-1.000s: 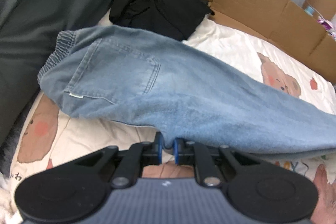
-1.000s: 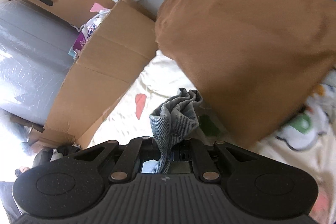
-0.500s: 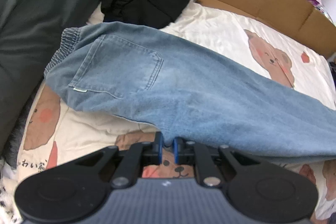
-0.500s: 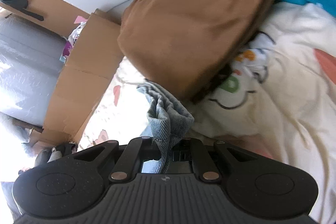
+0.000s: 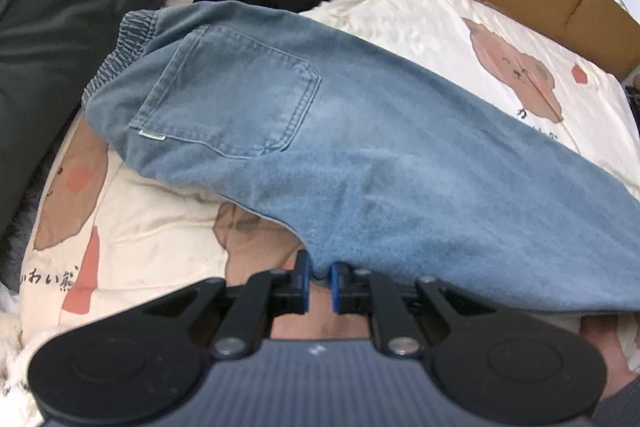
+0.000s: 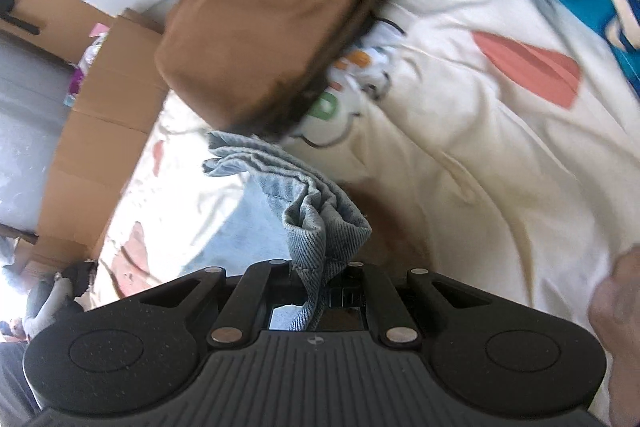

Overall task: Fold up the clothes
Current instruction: 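Open both tools and release the denim pants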

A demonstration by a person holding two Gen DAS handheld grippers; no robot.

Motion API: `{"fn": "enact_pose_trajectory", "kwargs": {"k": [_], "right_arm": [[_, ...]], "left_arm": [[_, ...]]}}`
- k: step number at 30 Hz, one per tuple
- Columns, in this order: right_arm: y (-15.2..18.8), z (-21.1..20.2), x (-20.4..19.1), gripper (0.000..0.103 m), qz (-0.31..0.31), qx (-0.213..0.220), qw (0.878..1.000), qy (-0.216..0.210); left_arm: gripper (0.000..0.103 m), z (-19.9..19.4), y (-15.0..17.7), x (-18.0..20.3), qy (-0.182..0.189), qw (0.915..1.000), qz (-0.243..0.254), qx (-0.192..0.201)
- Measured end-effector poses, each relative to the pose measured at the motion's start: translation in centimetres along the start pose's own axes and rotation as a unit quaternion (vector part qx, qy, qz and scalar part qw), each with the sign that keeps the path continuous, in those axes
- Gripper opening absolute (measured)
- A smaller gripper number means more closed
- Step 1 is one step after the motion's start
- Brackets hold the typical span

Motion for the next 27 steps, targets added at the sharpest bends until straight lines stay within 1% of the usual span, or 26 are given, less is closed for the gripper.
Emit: {"fn": "enact_pose_trajectory", "kwargs": {"k": [3,7,13,16,18,20,21,22,24,26,27], "right_arm": [[0.7,-0.1,1.1,0.006,0.002,-0.003,1.0,0.009],[1.4,1.1,3.1,0.006,0.009,-0.013,0.999,0.029],[1.5,2.6,4.5,0.006,0.025,-0.019,0.998,0.048],[1.6,2.6,5.1,0.014,0.048,-0.023,0.997,0.057],[1.5,2.2,5.0,0.026,0.051,-0.023,0.996,0.064],[1.1,1.3,4.4,0.028,0.04,-0.016,0.997,0.069],[0.8,0.9,4.0,0.033,0.031,-0.01,0.997,0.072],[0.4,0.4,3.6,0.034,0.021,-0.004,0.997,0.075],[-0.4,-0.6,2.8,0.034,0.0,0.01,0.997,0.079],[-1.3,-1.3,1.8,0.035,-0.019,0.023,0.997,0.071],[-1.8,-1.5,1.4,0.036,-0.029,0.029,0.997,0.069]], "left_arm": [[0.01,0.4,0.1,0.0,-0.002,1.0,0.006,-0.004],[0.01,1.1,0.3,0.4,-0.008,0.9997,0.018,-0.01],[0.011,2.1,0.8,0.6,-0.014,0.9995,0.023,-0.019],[0.013,2.5,1.0,0.6,-0.012,0.9993,0.015,-0.033],[0.015,2.0,0.7,0.8,-0.017,0.999,0.018,-0.037],[0.015,1.1,0.4,0.8,-0.034,0.9984,0.034,-0.031],[0.015,0.6,0.3,0.6,-0.046,0.9977,0.042,-0.026],[0.015,0.2,0.1,0.4,-0.051,0.9975,0.043,-0.023],[0.016,-0.6,-0.4,-0.4,-0.048,0.9981,0.032,-0.019],[0.017,-1.2,-1.2,-1.2,-0.052,0.9982,0.028,-0.011],[0.02,-1.4,-1.7,-1.6,-0.055,0.9981,0.027,-0.006]]}}
Point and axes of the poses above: each gripper's, at about its wrist camera, not at the fingertips, and z roughly the way its jaws point, x to its right, y to its underside, the point moved 7 cm from there along z, roughly the way its jaws point, and after that the axes turned 12 degrees about -y, right-handed, at the moved point
